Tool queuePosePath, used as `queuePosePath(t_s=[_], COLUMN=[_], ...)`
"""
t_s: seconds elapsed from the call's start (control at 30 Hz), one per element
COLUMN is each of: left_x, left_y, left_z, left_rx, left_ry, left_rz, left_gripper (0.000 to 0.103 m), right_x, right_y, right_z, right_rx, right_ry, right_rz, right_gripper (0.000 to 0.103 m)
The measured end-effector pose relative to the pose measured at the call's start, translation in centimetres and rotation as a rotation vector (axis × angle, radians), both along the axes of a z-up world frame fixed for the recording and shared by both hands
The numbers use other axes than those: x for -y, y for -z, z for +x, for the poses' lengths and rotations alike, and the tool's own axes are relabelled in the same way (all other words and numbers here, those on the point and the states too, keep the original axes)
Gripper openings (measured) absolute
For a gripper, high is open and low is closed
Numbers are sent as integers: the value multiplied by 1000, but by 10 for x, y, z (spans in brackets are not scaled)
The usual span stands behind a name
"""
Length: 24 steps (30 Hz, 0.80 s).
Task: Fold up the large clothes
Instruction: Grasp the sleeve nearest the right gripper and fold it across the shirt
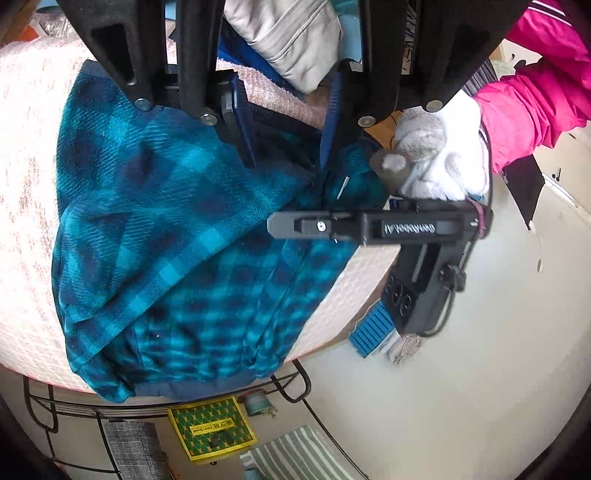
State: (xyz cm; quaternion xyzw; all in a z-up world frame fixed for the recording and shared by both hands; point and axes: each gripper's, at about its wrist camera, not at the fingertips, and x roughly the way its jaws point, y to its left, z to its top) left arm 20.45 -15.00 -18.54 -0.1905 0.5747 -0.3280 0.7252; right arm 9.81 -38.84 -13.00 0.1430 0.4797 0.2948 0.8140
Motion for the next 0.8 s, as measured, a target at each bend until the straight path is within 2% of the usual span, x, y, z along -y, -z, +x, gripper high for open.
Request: queuePosePath(t_s=[0.23,0.37,0.53,0.6,0.67,0.8], left_x=[16,11,18,21,26,35], left_y=[7,9,17,19,23,29], left_z=[3,8,11,13,14,12], left_rx=[18,28,16,16,-4,-19], left_ry=[1,-16,18,27,60,103], left_rz=[68,89,79,54,41,41], left_gripper=[60,60,60,53,29,12], right_x=[55,96,134,152,169,199], right_y=[-31,-40,-40,-34,-26,1], right_z=[33,73,134,163,192,248], right_rx=[39,46,54,39,29,-31], right_ry=[141,239,332,373,425,511], right_rz=[13,30,-27,-23,-3,30], right_gripper=[39,45,45,45,45,45])
